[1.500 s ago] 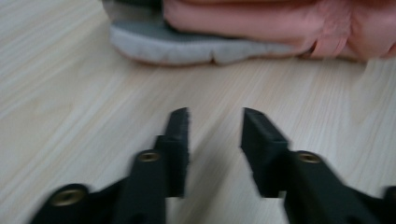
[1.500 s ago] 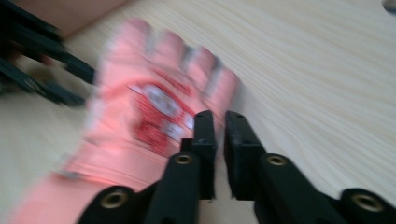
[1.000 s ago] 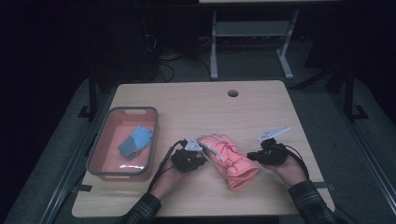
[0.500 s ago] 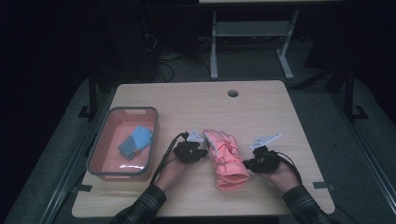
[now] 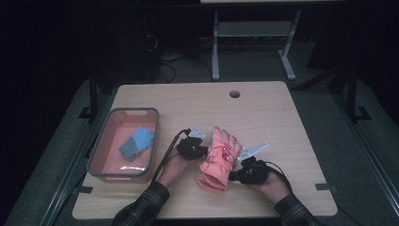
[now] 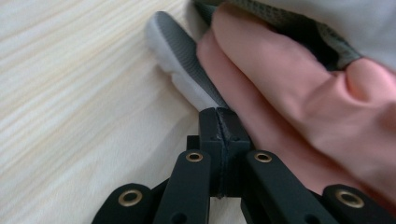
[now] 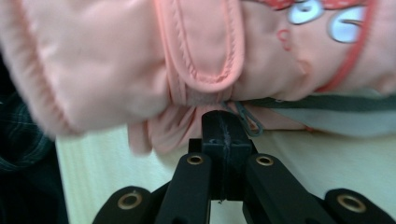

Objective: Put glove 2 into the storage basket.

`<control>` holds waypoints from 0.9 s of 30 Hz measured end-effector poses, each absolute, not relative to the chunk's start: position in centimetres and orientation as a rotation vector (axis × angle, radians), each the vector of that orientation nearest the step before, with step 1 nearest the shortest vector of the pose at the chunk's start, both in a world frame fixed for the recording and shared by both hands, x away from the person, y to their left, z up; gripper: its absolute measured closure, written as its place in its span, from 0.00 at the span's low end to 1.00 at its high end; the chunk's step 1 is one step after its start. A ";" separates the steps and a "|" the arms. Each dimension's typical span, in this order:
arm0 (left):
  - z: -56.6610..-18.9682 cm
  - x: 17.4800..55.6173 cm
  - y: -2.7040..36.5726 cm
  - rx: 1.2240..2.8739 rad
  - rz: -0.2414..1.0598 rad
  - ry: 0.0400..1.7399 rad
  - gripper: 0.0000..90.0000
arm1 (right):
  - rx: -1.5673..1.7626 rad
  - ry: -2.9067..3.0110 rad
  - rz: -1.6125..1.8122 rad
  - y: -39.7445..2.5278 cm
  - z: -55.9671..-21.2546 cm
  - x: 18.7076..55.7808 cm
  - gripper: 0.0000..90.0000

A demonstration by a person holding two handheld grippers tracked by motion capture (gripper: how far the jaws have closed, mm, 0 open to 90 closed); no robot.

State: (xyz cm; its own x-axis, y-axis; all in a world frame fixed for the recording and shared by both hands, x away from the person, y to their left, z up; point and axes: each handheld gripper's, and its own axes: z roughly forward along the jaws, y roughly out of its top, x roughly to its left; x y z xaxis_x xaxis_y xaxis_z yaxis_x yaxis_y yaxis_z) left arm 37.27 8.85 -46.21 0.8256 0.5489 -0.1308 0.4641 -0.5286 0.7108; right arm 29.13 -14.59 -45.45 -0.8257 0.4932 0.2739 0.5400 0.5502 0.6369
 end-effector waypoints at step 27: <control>-40.7 37.2 12.0 2.156 0.148 0.841 0.69 | -1.091 -2.732 -1.306 -17.4 -40.9 29.3 1.00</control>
